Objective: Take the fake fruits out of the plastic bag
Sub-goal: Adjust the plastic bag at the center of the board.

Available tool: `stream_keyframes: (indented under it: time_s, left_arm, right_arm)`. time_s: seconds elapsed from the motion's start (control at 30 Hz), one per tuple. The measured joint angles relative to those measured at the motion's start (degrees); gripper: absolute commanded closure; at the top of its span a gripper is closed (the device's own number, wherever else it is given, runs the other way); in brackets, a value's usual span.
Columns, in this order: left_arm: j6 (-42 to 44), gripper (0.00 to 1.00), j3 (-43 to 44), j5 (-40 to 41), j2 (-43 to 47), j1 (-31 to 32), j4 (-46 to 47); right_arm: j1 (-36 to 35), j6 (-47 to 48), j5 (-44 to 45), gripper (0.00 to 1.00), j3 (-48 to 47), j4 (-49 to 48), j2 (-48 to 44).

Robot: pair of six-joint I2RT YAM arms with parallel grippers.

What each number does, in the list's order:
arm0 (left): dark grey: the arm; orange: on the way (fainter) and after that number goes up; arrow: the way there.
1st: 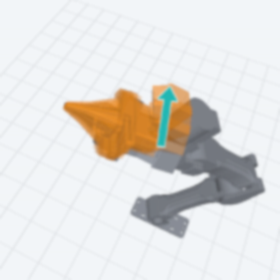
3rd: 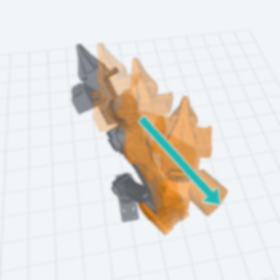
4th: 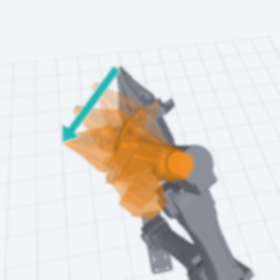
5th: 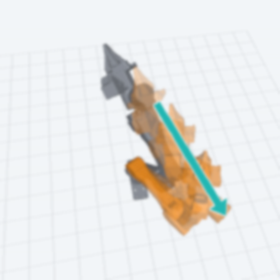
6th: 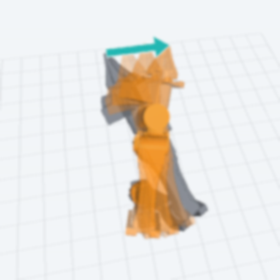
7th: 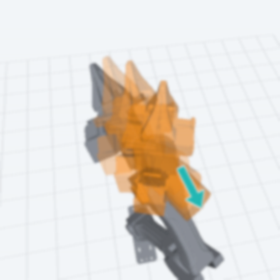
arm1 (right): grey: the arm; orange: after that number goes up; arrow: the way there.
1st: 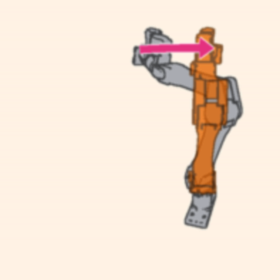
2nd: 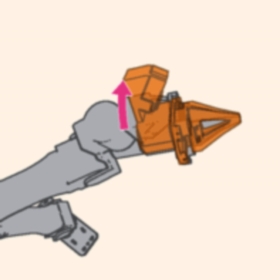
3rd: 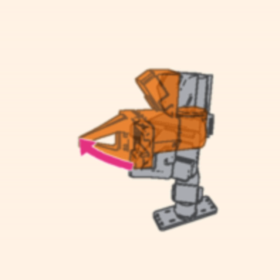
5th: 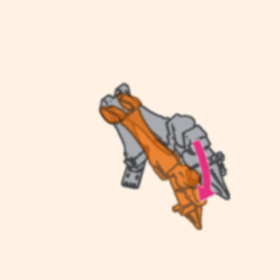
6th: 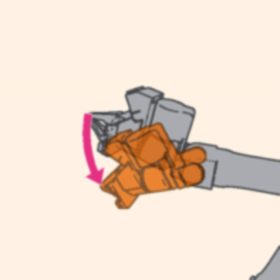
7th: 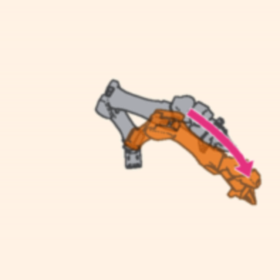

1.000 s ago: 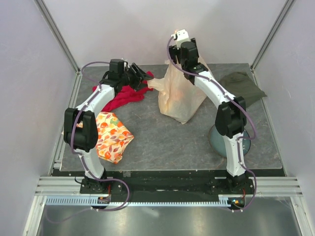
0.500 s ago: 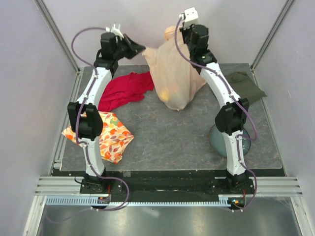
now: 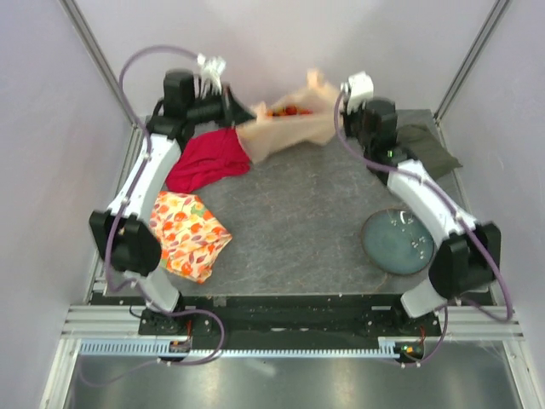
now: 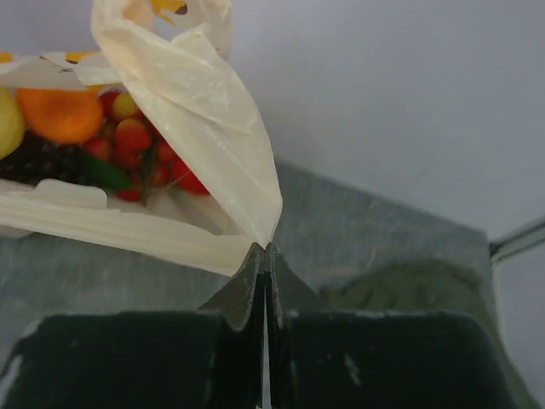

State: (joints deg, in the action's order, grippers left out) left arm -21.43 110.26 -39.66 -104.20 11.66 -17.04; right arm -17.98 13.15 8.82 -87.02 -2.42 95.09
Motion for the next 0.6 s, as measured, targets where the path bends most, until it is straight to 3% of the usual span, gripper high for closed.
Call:
stream_keyframes:
  time_s: [0.1, 0.13, 0.2, 0.23, 0.27, 0.43, 0.6]
  left_arm:
    - [3.52, 0.98, -17.94, -1.46, 10.19, 0.17, -6.36]
    - [4.59, 0.99, -22.16, -1.40, 12.72, 0.24, -8.26]
    - [6.40, 0.98, -27.78, -1.33, 16.39, 0.20, -11.30]
    - [7.30, 0.92, -29.57, -1.09, 17.64, 0.20, -12.46]
    - [8.04, 0.76, -30.67, -0.98, 18.47, 0.20, -13.75]
    - [10.60, 0.52, -31.78, -0.92, 19.15, -0.02, -17.59]
    - [10.97, 0.51, -31.80, -0.92, 19.12, 0.37, -18.56]
  right_arm:
    - [-0.94, -3.23, -2.25, 0.73, 17.46, 2.84, -11.72]
    - [-1.03, -4.24, -2.47, 0.58, 20.92, 4.37, -14.03]
    - [-0.63, -5.84, -3.45, 0.48, 26.12, 6.99, -17.00]
    - [-0.52, -6.25, -4.11, 0.42, 27.52, 8.70, -17.62]
    - [-0.44, -6.47, -4.92, 0.39, 27.98, 10.73, -17.79]
    - [0.79, -1.97, -5.62, 0.33, 23.67, 22.93, -18.18]
    - [4.57, 11.85, -9.53, 0.27, 22.97, 35.32, -28.24]
